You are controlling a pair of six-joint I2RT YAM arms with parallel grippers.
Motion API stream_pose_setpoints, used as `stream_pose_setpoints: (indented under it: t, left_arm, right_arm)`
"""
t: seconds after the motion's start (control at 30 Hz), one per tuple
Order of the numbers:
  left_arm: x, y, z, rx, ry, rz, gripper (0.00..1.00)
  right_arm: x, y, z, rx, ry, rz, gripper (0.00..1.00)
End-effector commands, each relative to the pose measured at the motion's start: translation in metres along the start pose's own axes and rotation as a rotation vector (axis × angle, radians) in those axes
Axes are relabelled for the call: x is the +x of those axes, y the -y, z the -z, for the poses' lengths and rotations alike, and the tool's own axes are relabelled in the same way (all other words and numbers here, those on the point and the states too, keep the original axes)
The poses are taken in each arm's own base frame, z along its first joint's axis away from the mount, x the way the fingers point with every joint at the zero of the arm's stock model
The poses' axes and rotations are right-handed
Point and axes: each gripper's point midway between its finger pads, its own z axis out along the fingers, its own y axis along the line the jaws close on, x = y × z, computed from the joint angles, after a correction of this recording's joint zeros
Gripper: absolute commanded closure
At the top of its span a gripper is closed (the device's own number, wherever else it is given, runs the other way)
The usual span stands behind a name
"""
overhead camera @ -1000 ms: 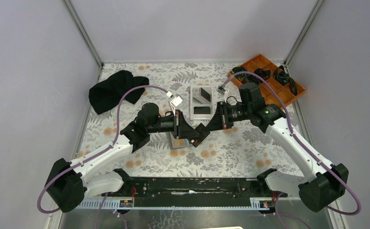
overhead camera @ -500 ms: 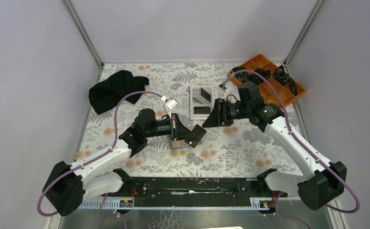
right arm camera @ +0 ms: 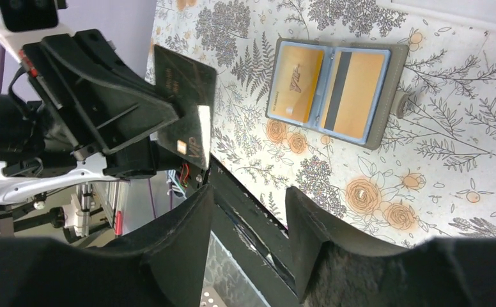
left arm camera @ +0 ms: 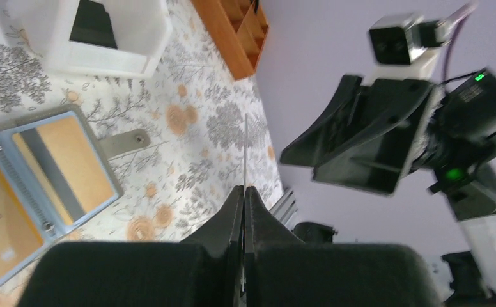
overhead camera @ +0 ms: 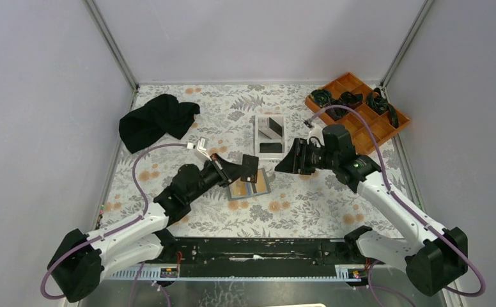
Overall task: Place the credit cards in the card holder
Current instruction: Pick up the credit card from the storage box.
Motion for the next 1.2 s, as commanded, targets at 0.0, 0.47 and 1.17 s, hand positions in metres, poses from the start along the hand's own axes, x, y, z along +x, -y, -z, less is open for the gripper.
stream_pose_setpoints:
  t: [0.0, 0.47, 1.17]
  left_arm:
    - [-0.025, 0.027, -0.006, 0.06, 0.166, 0.09, 1.0]
    - [-0.01, 0.03, -0.017, 0.1, 0.17, 0.231, 1.0]
    - [-0.002, 0.026, -0.022, 0.124, 0.154, 0.297, 1.0]
  right_arm:
    - [-0.015, -0.013, -0.011, -0.071, 0.083, -0.001, 0.48]
    - [-0.016, -0.014, -0.035, -0.153, 0.09, -0.073, 0.51]
    - [-0.007, -0.023, -0.044, -0.268, 0.046, -0.153, 0.59]
